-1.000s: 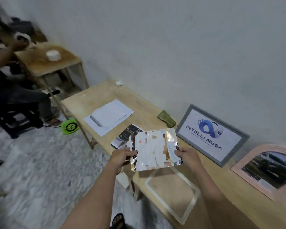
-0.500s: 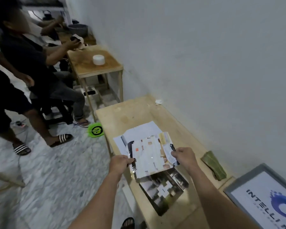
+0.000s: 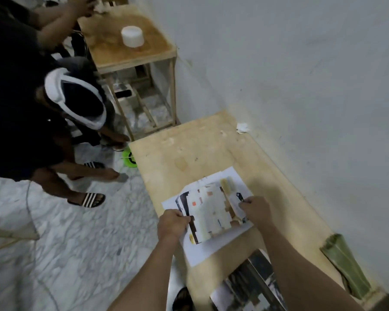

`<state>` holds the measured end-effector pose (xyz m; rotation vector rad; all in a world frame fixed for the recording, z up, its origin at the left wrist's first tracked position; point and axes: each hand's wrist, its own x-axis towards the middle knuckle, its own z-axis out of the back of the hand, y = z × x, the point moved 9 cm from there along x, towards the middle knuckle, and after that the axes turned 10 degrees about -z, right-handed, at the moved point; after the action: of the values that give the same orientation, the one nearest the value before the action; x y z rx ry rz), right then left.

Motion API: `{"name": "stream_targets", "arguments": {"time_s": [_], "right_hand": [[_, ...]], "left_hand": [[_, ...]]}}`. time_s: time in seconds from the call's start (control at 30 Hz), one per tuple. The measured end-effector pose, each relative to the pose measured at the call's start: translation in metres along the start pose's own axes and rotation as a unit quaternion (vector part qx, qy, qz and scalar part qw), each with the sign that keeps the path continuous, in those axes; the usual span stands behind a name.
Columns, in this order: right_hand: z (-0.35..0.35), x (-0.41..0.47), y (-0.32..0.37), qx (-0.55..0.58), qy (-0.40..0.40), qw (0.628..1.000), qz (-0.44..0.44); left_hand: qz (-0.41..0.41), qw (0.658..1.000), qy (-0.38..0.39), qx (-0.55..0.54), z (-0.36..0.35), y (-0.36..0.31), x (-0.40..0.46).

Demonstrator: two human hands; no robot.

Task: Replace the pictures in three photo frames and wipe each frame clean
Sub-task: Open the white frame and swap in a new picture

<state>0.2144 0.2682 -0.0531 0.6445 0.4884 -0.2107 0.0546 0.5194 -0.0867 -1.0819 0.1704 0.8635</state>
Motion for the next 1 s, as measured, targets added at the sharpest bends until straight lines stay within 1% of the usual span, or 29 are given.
{"name": "stream_targets", "arguments": {"time_s": [0.17, 0.3, 0.43, 0.6, 0.7, 0.8, 0.9, 1.0], "right_hand": [[-0.006, 0.009, -0.01, -0.009, -0.011, 0.999, -0.031], [-0.002, 0.003, -0.025, -0.022, -0.017, 0.998, -0.053], [0.014, -0.023, -0.056, -0.047, -0.025, 0.997, -0.054], [0.032, -0.071, -0.108, -0.115, -0.002, 0.991, -0.071], [0.036, -0.092, -0.14, -0.209, 0.031, 0.975, -0.065], [0.032, -0.104, -0.164, -0.269, 0.037, 0.961, -0.049], [0.03, -0.111, -0.175, -0.276, 0.014, 0.961, -0.031], [0.028, -0.116, -0.18, -0.238, -0.003, 0.971, -0.03]], "left_hand": [[-0.013, 0.993, 0.003, 0.117, -0.002, -0.008, -0.004], [-0.013, 0.986, -0.005, 0.165, 0.002, -0.01, -0.017], [-0.017, 0.989, -0.001, 0.148, -0.001, -0.003, -0.045], [0.016, 0.986, 0.05, 0.156, -0.024, 0.025, -0.094], [0.028, 0.983, 0.069, 0.17, -0.041, 0.039, -0.131], [0.05, 0.977, 0.088, 0.187, -0.058, 0.056, -0.155], [0.046, 0.977, 0.093, 0.186, -0.077, 0.07, -0.169], [0.041, 0.985, 0.061, 0.158, -0.082, 0.08, -0.178]]}}
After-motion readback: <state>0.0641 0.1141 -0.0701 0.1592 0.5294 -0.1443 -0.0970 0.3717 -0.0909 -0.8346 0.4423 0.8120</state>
